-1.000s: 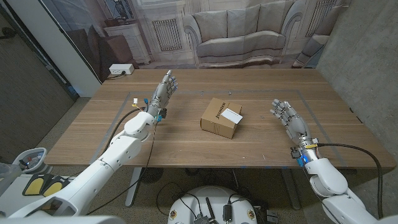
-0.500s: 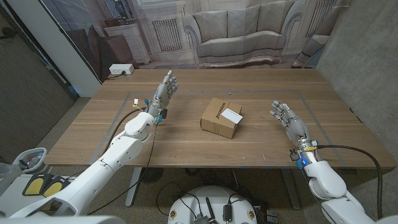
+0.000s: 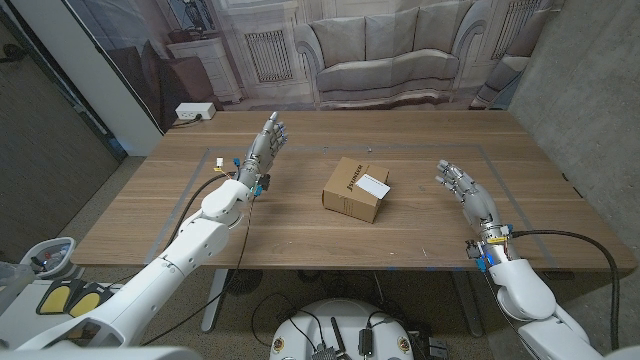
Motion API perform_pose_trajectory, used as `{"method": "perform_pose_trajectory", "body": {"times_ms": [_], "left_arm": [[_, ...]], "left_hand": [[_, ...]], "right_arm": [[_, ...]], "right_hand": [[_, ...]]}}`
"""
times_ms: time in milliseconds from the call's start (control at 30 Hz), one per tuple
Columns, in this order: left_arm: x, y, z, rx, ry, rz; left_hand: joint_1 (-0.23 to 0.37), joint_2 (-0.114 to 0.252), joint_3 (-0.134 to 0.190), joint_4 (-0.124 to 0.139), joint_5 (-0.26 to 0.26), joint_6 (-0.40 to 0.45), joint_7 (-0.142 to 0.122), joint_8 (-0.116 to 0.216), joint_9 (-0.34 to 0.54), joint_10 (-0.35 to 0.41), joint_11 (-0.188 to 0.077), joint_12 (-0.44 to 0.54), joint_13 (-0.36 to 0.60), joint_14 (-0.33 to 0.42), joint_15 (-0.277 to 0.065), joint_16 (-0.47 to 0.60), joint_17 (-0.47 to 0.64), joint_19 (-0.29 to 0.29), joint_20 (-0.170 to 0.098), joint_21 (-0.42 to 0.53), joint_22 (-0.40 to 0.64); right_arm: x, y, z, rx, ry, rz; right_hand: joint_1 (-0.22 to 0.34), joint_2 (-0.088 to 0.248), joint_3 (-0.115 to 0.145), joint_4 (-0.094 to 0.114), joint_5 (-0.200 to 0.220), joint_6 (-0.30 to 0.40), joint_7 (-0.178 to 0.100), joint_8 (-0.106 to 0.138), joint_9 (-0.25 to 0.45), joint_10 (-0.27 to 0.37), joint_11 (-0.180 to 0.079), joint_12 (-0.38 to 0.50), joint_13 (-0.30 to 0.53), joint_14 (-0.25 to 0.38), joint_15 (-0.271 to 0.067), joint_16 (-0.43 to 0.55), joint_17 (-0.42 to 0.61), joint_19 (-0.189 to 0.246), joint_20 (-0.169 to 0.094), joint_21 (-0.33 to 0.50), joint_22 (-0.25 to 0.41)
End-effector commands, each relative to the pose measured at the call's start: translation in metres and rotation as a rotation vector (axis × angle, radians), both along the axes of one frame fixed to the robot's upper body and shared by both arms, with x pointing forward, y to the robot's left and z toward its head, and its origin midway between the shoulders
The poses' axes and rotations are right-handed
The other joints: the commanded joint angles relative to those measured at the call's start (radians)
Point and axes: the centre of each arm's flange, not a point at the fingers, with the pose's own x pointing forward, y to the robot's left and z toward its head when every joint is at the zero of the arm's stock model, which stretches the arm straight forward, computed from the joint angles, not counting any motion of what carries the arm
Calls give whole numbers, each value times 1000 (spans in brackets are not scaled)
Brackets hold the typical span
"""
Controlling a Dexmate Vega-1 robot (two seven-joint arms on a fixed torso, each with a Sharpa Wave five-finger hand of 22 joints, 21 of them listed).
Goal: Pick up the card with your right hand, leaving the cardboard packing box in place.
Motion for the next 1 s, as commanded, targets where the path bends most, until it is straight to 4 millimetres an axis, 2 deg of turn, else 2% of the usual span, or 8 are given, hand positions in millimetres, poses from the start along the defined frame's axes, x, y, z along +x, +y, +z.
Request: {"method": "perform_pose_trajectory", "body": {"times_ms": [33, 200, 233, 400, 467, 500, 700, 1000], "left_arm": [[-1, 1, 1, -4, -5, 1], [-1, 2, 0, -4, -3, 1], [0, 2, 0, -4, -2, 1], [0, 2, -1, -4, 0, 3], [0, 3, -1, -4, 0, 4], [0, 3, -1, -4, 0, 6], [-3, 3, -2, -3, -2, 9], [-4, 4, -3, -4, 0, 13]], "left_hand": [[4, 4, -5, 1, 9, 10, 2, -3, 2, 9, -2, -3, 3, 7, 0, 3, 6, 3, -5, 5, 2], [5, 4, -7, 1, 9, 10, 2, -4, 2, 12, -1, -2, 3, 8, 0, 3, 6, 3, -6, 5, 2], [5, 4, -7, 1, 9, 10, 2, -4, 2, 10, -1, -3, 3, 8, 0, 3, 6, 3, -5, 5, 2], [5, 5, -8, 1, 9, 12, 2, -3, 2, 9, -3, -3, 3, 8, 0, 3, 6, 3, -5, 5, 2], [5, 5, -8, 1, 9, 13, 2, -3, 2, 10, -4, -3, 3, 8, 0, 3, 5, 3, -4, 5, 2], [6, 5, -8, 1, 9, 13, 2, -3, 2, 12, -4, -2, 3, 8, 0, 3, 5, 3, -5, 5, 2], [6, 5, -10, 0, 9, 14, 1, -3, 2, 12, -3, -3, 3, 8, -1, 2, 5, 2, -4, 5, 2], [7, 6, -12, 0, 9, 14, 0, -4, 2, 11, -3, -3, 3, 9, -1, 2, 5, 2, -4, 4, 2]], "right_arm": [[-2, 2, 5, -70, -41, -90], [-2, 3, 8, -98, -62, -125], [-1, 3, 8, -102, -67, -130], [0, 2, 9, -116, -94, -149], [0, 1, 9, -116, -106, -151], [0, 1, 9, -113, -115, -151], [1, -1, 9, -116, -135, -161], [-2, -2, 11, -150, -156, -205]], "right_hand": [[11, -2, 2, -9, 9, 12, -2, 7, 5, 10, -3, 10, 4, 9, -4, -1, 2, 10, -35, 8, 4], [24, 3, 8, -16, 11, 19, -7, 8, 5, 23, -6, 14, 4, 15, -11, -1, 1, 17, -37, 9, 4], [34, 6, 12, -22, 12, 21, -9, 8, 5, 23, -14, 13, 4, 19, -13, -1, 0, 19, -38, 9, 4], [76, 9, 27, -46, 15, 41, -21, 13, 6, 38, -20, 16, 5, 34, -21, 0, -1, 32, -39, 10, 3], [103, 2, 33, -62, 16, 58, -38, 17, 6, 56, -39, 20, 5, 43, -23, -2, -2, 39, -39, 10, 3], [127, -9, 37, -74, 17, 73, -53, 20, 6, 60, -79, 19, 5, 55, -27, -2, -2, 47, -38, 9, 3], [166, -29, 42, -82, 18, 112, -84, 27, 6, 91, -106, 26, 4, 80, -39, -1, -2, 62, -39, 10, 3], [194, -36, 49, -84, 20, 135, -100, 31, 7, 104, -111, 28, 4, 94, -42, 0, -2, 74, -42, 11, 4]]}}
